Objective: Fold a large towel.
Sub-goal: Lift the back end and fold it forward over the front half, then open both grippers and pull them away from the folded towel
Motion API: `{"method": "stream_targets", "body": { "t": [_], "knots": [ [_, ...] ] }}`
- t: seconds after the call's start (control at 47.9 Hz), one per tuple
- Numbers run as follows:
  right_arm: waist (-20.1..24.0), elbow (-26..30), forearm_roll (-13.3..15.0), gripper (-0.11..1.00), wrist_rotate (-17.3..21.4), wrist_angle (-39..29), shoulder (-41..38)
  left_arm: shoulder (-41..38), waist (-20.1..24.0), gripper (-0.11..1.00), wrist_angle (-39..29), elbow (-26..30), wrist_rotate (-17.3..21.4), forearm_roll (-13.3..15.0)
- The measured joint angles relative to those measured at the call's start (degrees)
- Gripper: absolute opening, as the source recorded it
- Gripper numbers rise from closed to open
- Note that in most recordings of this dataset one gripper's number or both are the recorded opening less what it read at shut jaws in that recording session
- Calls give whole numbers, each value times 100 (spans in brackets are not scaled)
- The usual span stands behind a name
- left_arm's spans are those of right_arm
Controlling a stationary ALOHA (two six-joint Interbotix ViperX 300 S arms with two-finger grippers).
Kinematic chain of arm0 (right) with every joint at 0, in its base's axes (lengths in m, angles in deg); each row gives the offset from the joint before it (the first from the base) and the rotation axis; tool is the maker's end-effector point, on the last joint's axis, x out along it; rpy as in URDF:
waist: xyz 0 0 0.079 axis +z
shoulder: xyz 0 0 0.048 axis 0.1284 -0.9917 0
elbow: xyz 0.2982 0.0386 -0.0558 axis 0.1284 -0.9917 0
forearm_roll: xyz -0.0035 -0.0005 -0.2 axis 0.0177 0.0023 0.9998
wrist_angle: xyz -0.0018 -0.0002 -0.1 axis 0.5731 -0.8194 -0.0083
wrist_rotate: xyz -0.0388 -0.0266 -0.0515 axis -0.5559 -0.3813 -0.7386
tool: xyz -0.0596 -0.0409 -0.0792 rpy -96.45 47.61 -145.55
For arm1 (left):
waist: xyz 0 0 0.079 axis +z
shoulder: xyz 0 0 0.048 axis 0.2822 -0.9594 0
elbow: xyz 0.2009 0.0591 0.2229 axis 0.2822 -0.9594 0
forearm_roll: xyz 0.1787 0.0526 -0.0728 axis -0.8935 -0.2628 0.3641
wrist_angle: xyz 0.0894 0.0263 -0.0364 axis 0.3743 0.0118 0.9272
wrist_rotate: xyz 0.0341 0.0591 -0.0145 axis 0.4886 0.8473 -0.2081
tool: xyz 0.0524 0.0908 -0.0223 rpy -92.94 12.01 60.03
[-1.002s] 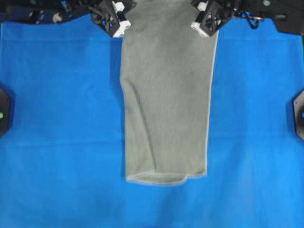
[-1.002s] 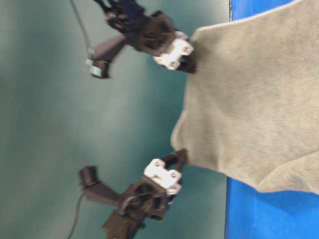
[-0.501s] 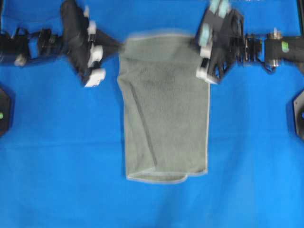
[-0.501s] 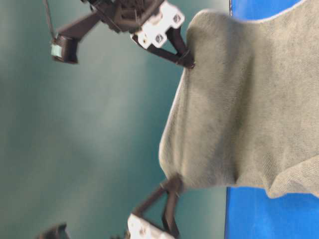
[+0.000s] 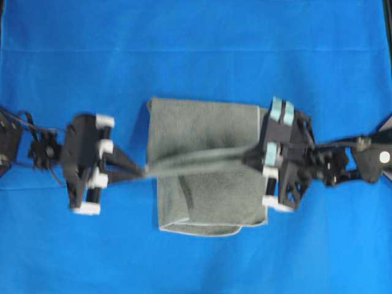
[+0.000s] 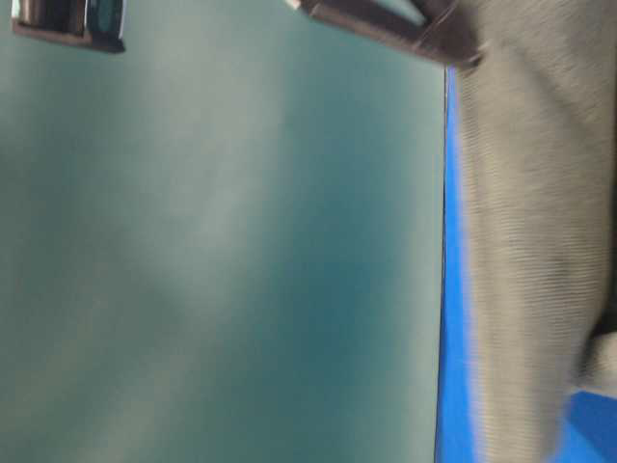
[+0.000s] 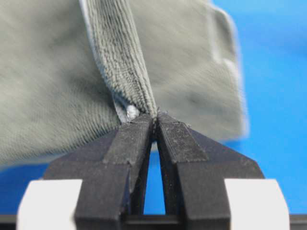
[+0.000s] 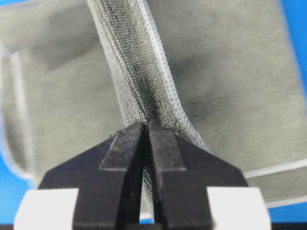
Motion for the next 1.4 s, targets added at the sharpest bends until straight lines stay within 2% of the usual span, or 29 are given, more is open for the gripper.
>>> {"method": "stream_targets", "body": {
  "t": [0.084, 0.209, 0.397, 0.522, 0.564, 0.585, 0.689, 0.731, 0.772, 0.814, 0.856, 1.023, 1.127, 1.273, 1.399],
  "knots": [
    [211, 0, 0, 3, 316, 0, -141, -316, -264, 4, 0, 132, -343, 9],
    [325, -9, -9, 3, 633, 211, -387, -650, -501, 4, -9, 316, -606, 9],
    [352, -44, -18, 3, 747, 756, -756, -791, -668, 4, -44, 396, -668, 9],
    [360, -35, -18, 5, 756, 879, -879, -809, -694, 4, -44, 404, -686, 9],
    [378, -18, -26, 13, 756, 879, -888, -817, -703, 6, -53, 422, -694, 9],
    [387, -26, -26, 21, 756, 879, -888, -826, -712, 8, -53, 422, -694, 9],
    [475, -35, -62, 52, 782, 817, -914, -870, -905, 37, -141, 431, -712, 9],
    [536, -9, -62, 61, 782, 826, -914, -879, -976, 50, -141, 439, -668, -9],
    [624, 35, -62, 66, 773, 826, -914, -870, -1011, 62, -141, 448, -694, -9],
    [721, 97, -62, 65, 773, 817, -923, -870, -1011, 71, -149, 448, -703, -9],
    [835, 185, -62, 63, 765, 791, -905, -861, -1028, 74, -158, 448, -712, -9],
    [1143, 527, -18, 62, 694, 571, -800, -615, -1107, 70, -316, 448, -703, -9],
    [1239, 765, 79, 61, 650, 185, -668, -352, -1107, 70, -431, 448, -659, 0],
    [1318, 1055, 325, 61, 475, -519, -325, 316, -1099, 69, -606, 457, -536, -26],
    [1318, 1213, 738, 61, 404, -1063, 53, 905, -1072, 69, -729, 448, -396, -26]
  ]
}}
